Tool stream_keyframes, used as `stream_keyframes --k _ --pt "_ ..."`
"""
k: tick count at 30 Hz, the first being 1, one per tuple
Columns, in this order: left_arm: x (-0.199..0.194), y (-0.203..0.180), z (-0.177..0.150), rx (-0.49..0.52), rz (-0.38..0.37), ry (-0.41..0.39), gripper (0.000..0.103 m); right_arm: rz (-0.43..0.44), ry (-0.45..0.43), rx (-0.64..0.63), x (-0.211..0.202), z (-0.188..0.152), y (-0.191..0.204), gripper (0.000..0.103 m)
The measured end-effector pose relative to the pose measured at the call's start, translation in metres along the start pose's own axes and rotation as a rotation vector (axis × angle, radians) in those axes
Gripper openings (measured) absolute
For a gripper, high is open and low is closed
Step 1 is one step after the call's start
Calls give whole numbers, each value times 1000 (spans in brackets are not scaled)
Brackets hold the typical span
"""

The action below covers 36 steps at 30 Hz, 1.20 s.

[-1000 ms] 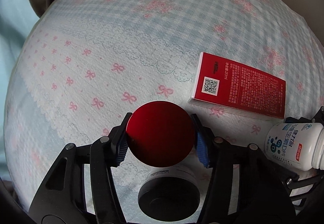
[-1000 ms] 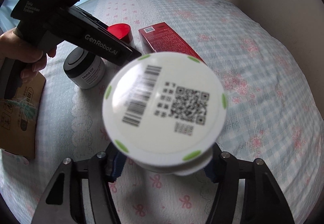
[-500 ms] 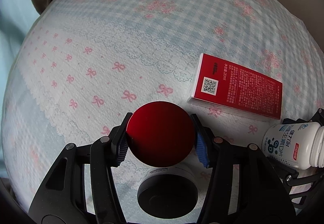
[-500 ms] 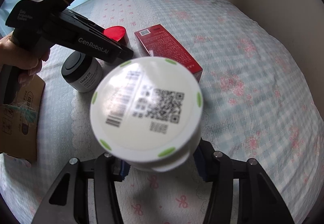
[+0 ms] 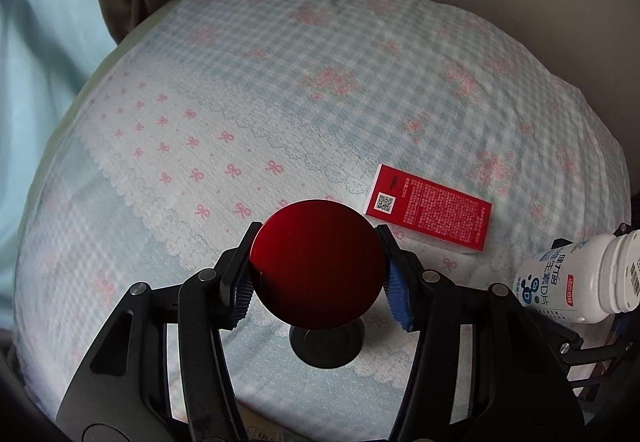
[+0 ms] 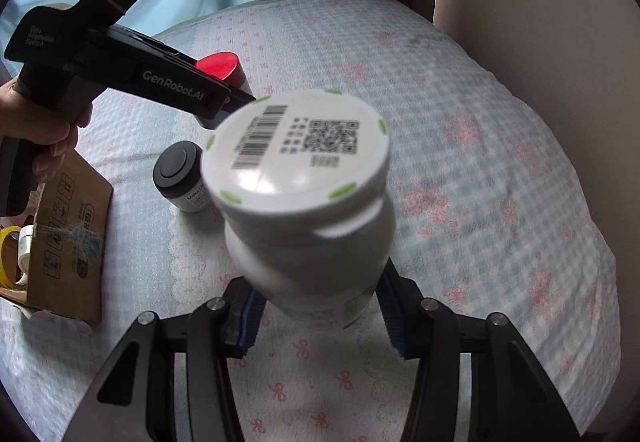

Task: Organize rigid objects
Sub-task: 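Grasp the red-lidded jar with left tool while right tool grasps white pill bottle, then carry the red-lidded jar and pill bottle over the cardboard box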

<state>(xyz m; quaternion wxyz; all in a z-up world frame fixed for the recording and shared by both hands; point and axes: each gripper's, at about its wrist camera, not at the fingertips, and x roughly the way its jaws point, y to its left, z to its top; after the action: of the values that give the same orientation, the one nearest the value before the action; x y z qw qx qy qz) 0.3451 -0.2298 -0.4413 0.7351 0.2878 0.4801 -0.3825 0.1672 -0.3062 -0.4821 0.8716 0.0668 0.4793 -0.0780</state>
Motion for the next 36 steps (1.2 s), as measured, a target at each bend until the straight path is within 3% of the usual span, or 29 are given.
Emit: stream_keyframes --k 8,16,27,36 --pt "-102 12 -4 -75 -4 -72 51 -10 -59 -27 -77 25 13 47" --pt "-204 39 -44 -175 12 -134 51 3 -119 -73 -158 52 45 47" --pt "-316 84 -147 -297 68 -177 51 86 -138 -126 -232 74 123 47" --pt "-351 125 -249 -465 160 -139 51 229 -57 -208 -222 75 193 47"
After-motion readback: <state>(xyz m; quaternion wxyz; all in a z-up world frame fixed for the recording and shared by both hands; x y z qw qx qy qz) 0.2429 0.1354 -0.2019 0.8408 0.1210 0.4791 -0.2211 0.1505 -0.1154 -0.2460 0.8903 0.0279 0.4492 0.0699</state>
